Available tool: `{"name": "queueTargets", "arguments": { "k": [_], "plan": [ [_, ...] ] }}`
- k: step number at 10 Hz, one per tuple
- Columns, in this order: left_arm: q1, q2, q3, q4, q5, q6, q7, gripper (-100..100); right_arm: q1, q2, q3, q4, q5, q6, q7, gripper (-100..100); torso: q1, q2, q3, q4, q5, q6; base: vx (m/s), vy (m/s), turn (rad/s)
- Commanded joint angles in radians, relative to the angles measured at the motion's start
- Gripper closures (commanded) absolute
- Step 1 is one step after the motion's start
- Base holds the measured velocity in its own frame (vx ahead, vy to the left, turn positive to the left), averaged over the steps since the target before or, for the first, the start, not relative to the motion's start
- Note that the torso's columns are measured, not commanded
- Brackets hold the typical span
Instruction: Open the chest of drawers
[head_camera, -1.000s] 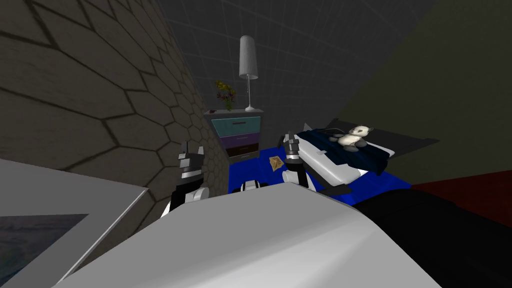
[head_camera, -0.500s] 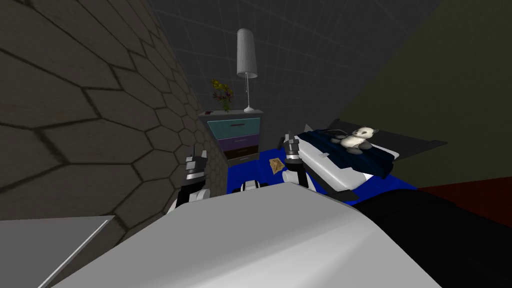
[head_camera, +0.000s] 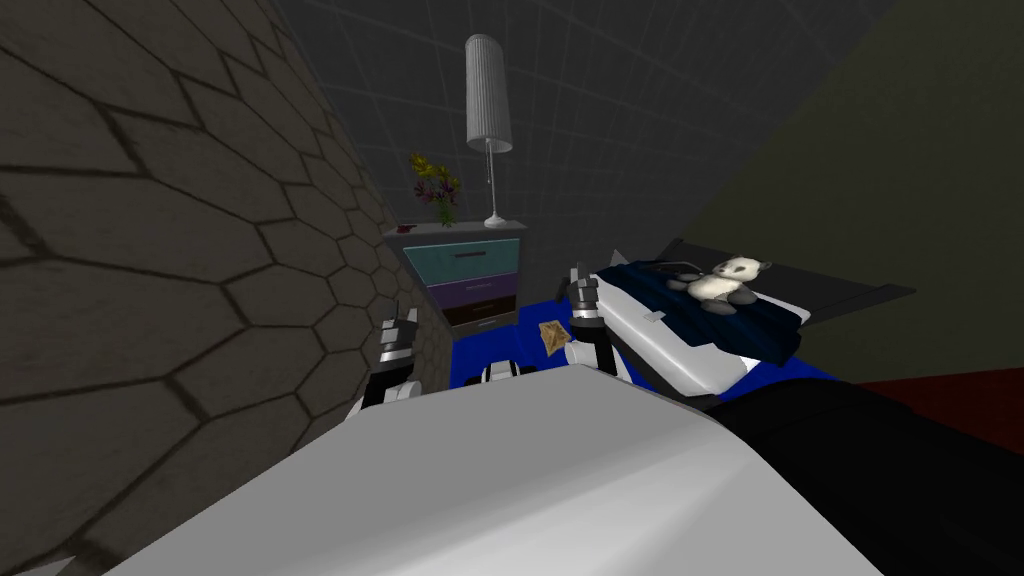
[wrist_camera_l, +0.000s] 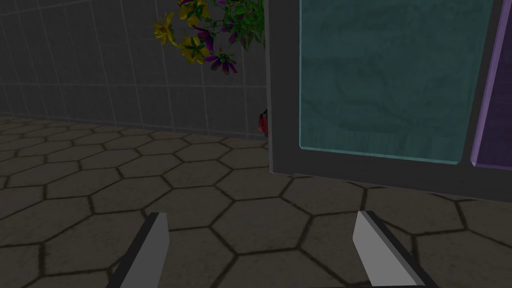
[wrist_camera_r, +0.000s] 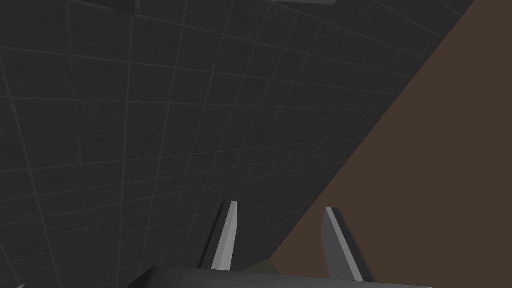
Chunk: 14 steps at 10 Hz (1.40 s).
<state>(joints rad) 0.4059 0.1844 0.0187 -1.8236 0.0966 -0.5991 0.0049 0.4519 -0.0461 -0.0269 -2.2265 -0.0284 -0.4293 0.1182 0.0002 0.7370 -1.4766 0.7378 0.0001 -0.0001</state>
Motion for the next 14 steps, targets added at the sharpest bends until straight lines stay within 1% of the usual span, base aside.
{"name": "queueTargets", "arguments": {
  "k": [1, 2, 3, 4, 5, 6, 9, 10, 11, 12, 13, 14],
  "plan": [
    [-0.009, 0.002, -0.001, 0.067, -0.005, -0.028, -0.003, -100, 0.000, 0.000, 0.000, 0.000, 0.000, 0.000, 0.000, 0, -0.001, 0.002, 0.001, 0.000, 0.000, 0.000, 0.101, -0.024, -0.004],
    [-0.015, 0.004, 0.000, 0.101, -0.007, -0.042, -0.003, -100, 0.000, 0.000, 0.000, 0.000, 0.000, 0.000, 0.000, 0, -0.001, 0.003, 0.002, 0.001, 0.000, 0.000, 0.123, -0.035, -0.011],
    [-0.015, 0.004, 0.000, 0.105, -0.007, -0.042, -0.003, -100, 0.000, 0.000, 0.000, 0.000, 0.000, 0.000, 0.000, 0, -0.001, 0.001, 0.001, 0.000, 0.000, 0.000, 0.094, -0.033, -0.003],
    [-0.022, 0.005, 0.001, 0.143, -0.009, -0.056, -0.003, -100, 0.000, 0.000, 0.000, 0.000, 0.000, 0.000, 0.000, 0, -0.001, 0.002, 0.001, 0.000, 0.000, 0.000, 0.090, -0.022, -0.005],
    [-0.029, 0.005, 0.002, 0.167, -0.011, -0.070, -0.004, -100, 0.000, 0.000, 0.000, 0.000, 0.000, 0.000, 0.000, 0, 0.000, 0.002, 0.001, 0.000, 0.000, 0.000, 0.137, -0.030, -0.010],
    [-0.029, 0.005, 0.002, 0.181, -0.011, -0.070, -0.004, -100, 0.000, 0.000, 0.000, 0.000, 0.000, 0.000, 0.000, 0, 0.000, -0.001, 0.000, 0.000, 0.000, 0.000, 0.119, -0.025, -0.002],
    [-0.050, 0.000, 0.006, 0.289, -0.017, -0.113, -0.005, -100, 0.000, 0.000, 0.000, 0.000, 0.000, 0.000, 0.000, 0, -0.001, 0.001, 0.001, 0.000, 0.000, 0.000, 0.125, -0.032, -0.008],
    [-0.050, 0.000, 0.006, 0.300, -0.017, -0.113, -0.005, -100, 0.000, 0.000, 0.000, 0.000, 0.000, 0.000, 0.000, 0, 0.000, 0.001, 0.000, 0.000, 0.000, 0.000, 0.130, -0.022, -0.005],
    [-0.057, -0.003, 0.007, 0.333, -0.019, -0.127, -0.005, -100, 0.000, 0.000, 0.000, 0.000, 0.000, 0.000, 0.000, 0, 0.000, 0.001, 0.001, 0.000, 0.000, 0.000, 0.125, -0.031, -0.006],
    [-0.057, -0.003, 0.007, 0.339, -0.019, -0.127, -0.005, -100, 0.000, 0.000, 0.000, 0.000, 0.000, 0.000, 0.000, 0, 0.000, 0.001, 0.001, 0.000, 0.000, 0.000, 0.087, -0.022, -0.001],
    [-0.063, -0.007, 0.009, 0.378, -0.021, -0.141, -0.005, -100, 0.000, 0.000, 0.000, 0.000, 0.000, 0.000, 0.000, 0, 0.000, 0.003, 0.002, 0.001, 0.000, 0.000, 0.086, -0.026, -0.007],
    [-0.070, -0.012, 0.010, 0.404, -0.023, -0.155, -0.005, -100, 0.000, 0.000, 0.000, 0.000, 0.000, 0.000, 0.000, 0, 0.000, 0.003, 0.002, 0.001, 0.000, 0.000, 0.118, -0.039, -0.010]
  ]
}}
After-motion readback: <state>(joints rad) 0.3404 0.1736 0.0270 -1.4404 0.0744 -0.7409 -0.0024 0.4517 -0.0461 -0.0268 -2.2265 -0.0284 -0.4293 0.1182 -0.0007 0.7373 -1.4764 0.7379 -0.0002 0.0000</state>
